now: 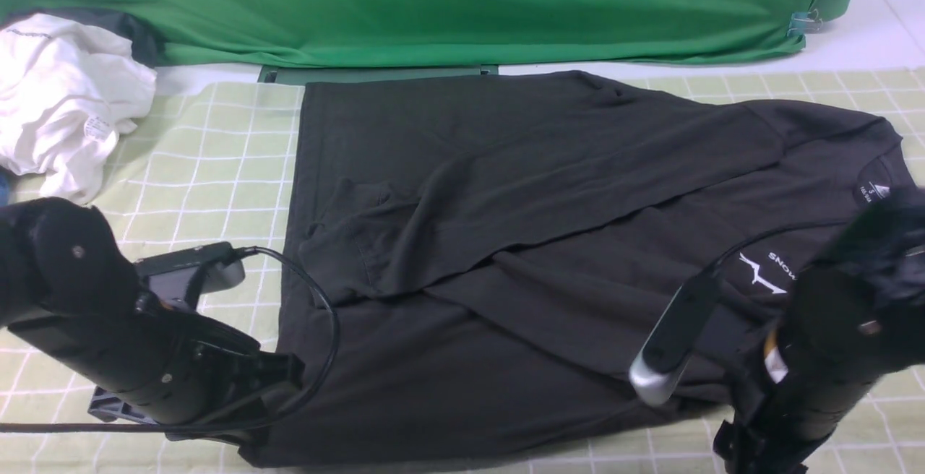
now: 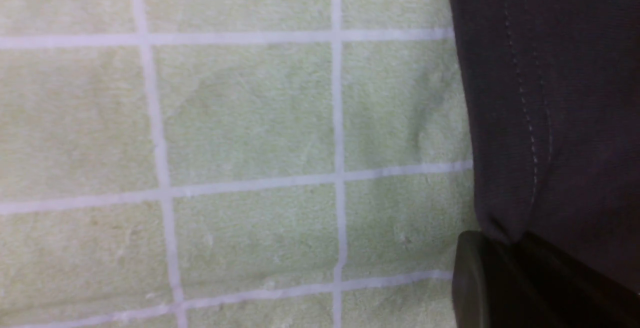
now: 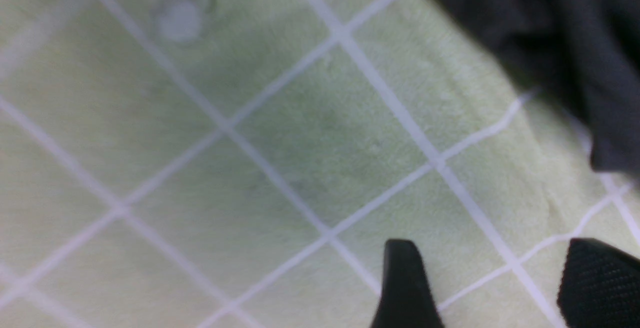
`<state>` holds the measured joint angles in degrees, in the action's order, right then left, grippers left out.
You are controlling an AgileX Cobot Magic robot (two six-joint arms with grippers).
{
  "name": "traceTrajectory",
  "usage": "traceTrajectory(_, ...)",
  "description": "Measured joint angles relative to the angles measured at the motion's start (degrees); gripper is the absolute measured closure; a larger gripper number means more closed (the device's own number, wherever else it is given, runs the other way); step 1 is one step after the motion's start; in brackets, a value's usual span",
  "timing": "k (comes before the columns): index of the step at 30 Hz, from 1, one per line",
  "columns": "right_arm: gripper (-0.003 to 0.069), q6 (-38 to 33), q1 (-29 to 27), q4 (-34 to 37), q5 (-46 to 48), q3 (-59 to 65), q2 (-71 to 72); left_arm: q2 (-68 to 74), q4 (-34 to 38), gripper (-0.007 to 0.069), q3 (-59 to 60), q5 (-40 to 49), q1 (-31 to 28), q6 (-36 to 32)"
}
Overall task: Fold a long-sleeved shirt over a green coffee tablecloth.
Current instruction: 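Grasp the near edge of the shirt at its hem and shoulder corners, then fold the black garment in half by bringing its near edge over to the far edge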
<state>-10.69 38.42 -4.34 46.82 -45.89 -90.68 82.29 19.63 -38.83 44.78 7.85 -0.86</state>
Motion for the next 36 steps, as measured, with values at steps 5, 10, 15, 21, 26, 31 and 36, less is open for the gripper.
traceTrajectory(5,0.0251,3.86,0.32,-5.01,-0.63,-2.45,-2.7,-0.5,0.39,0.0605,0.0,0.74,0.0,-1.3)
traceTrajectory(10,0.0251,4.13,0.32,-6.41,-5.98,-3.29,-3.79,-0.74,1.58,0.0605,0.0,0.99,0.0,-1.44)
traceTrajectory(15,0.0256,4.13,0.39,-8.4,-8.04,-3.59,-7.05,-0.74,1.97,0.0605,0.0,1.05,0.0,-1.48)
traceTrajectory(21,0.0541,2.69,0.44,-7.8,-7.65,-4.41,-7.61,-1.11,2.1,0.0605,-0.34,1.16,-0.47,-3.99)
traceTrajectory(26,0.0622,0.93,1.12,-4.71,-5.11,-5.16,-7.07,-3.07,1.65,0.0605,-2.79,3.37,-0.94,-4.28)
traceTrajectory(31,0.0622,1.19,6.22,1.63,1.02,-4.8,-3.46,-6.62,1.95,0.0605,-2.37,7.3,-0.94,-4.28)
traceTrajectory(36,0.0622,3.03,11.09,7.08,2.19,-0.48,0.07,-11.05,1.82,0.0605,3.26,8.88,-0.94,-4.28)
